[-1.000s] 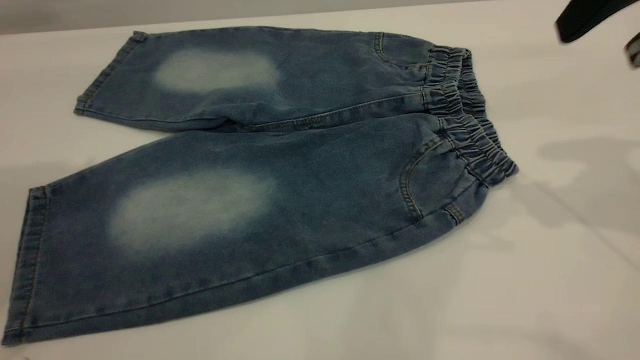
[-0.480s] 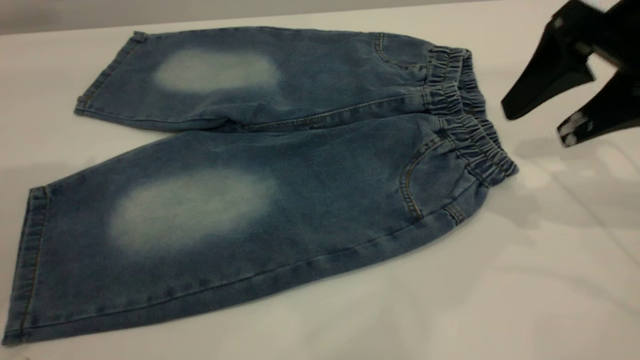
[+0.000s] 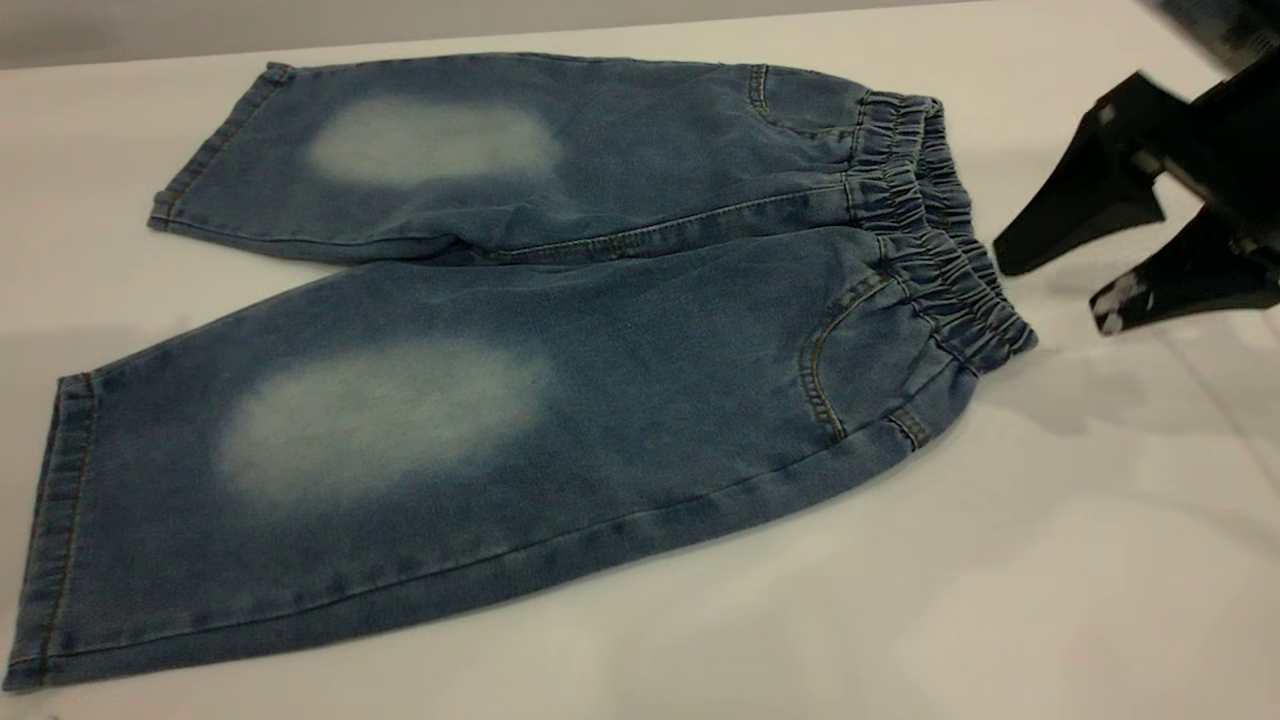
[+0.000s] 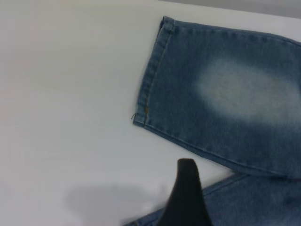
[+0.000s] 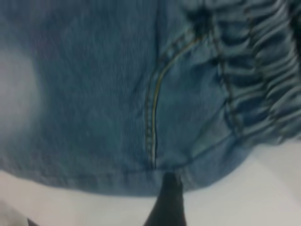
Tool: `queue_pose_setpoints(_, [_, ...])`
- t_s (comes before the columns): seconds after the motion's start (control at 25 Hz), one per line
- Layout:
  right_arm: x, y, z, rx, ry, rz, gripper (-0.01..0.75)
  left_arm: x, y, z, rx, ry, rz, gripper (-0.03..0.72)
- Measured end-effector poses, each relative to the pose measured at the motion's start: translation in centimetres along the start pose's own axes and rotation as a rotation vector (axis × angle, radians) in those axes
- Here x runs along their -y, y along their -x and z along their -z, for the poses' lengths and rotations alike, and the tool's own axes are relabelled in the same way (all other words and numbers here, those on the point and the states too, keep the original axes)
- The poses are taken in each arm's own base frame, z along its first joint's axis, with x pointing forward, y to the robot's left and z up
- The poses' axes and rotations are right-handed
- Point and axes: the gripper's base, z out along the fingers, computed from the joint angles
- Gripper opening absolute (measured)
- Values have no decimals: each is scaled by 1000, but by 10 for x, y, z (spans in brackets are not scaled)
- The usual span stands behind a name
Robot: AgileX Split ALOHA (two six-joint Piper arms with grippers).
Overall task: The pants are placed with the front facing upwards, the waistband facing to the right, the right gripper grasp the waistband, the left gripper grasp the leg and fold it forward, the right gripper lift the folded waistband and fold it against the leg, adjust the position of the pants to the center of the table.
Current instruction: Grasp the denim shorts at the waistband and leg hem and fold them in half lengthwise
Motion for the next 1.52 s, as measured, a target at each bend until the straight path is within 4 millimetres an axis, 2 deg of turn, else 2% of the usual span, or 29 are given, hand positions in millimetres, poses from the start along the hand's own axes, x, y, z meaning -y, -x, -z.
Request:
queue_pose_setpoints(0.8, [27, -1, -35, -7, 29, -10, 584, 0, 0, 0, -2, 0, 0, 524])
queue_pose_setpoints(1.04, [28, 4, -39, -3, 49, -6, 584, 0, 0, 0, -5, 0, 0, 524])
queue_pose_setpoints(1.52, [30, 1, -52, 7, 148, -16, 580, 0, 1, 0, 9, 0, 0, 524])
